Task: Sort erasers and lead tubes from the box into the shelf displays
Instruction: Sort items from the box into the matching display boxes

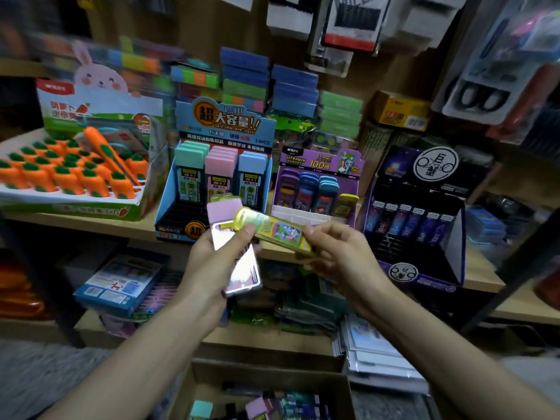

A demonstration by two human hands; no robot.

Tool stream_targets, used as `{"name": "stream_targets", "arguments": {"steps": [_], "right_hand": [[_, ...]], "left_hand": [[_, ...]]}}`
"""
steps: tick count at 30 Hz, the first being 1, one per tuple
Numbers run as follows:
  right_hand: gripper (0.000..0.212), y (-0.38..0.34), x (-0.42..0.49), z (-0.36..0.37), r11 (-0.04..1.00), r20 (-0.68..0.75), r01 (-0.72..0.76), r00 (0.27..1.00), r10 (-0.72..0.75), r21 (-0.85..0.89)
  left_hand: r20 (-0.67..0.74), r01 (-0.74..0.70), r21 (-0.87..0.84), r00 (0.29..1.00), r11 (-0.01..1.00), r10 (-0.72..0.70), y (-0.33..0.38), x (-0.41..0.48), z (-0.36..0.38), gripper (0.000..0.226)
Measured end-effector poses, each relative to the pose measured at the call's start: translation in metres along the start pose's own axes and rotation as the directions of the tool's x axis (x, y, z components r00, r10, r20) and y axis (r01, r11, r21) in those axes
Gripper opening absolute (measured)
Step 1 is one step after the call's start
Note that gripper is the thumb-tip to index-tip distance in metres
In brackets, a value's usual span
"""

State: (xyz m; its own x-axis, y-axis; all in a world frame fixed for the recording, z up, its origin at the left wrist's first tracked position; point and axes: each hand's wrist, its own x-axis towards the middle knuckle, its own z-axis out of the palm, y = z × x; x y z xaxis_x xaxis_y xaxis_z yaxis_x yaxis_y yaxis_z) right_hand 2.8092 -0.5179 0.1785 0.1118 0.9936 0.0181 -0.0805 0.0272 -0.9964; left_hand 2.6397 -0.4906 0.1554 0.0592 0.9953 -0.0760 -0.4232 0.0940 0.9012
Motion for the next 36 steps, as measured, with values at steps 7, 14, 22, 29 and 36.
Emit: {"name": "stream_targets", "arguments": {"steps": [7,14,22,29,36], "right_hand": [[0.015,0.013,-0.017,-0.002,0.971,0.287,0.026,0.957,0.045,-0.239],[0.016,0.005,-0.014,-0.008,0.992,0.327,-0.111,0.936,0.126,-0.063],[0.008,-0.018,0.001,-0.028,0.983,0.128,0.049,0.991,-0.027,-0.179],[0.015,-0.052,0.034,-0.081,0.828,-0.209,0.328,0.864,-0.457,-0.455],[0.008,-0.034,0.057,-0.090,0.616,-0.176,0.328,0.769,-0.614,-0.716]], "left_hand": [[0.003,-0.065,-0.005,0.998,0.998,0.065,0.002,0.005,0.008,0.015],[0.151,-0.052,0.011,0.987,0.999,0.050,-0.006,-0.001,0.022,0.031],[0.207,-0.061,0.089,0.977,0.994,0.041,-0.026,-0.003,0.044,0.040],[0.191,-0.089,0.153,0.980,0.984,0.059,-0.026,-0.001,0.050,0.011],[0.189,-0.081,0.178,0.981,0.981,0.046,-0.028,-0.001,0.050,0.018]]}}
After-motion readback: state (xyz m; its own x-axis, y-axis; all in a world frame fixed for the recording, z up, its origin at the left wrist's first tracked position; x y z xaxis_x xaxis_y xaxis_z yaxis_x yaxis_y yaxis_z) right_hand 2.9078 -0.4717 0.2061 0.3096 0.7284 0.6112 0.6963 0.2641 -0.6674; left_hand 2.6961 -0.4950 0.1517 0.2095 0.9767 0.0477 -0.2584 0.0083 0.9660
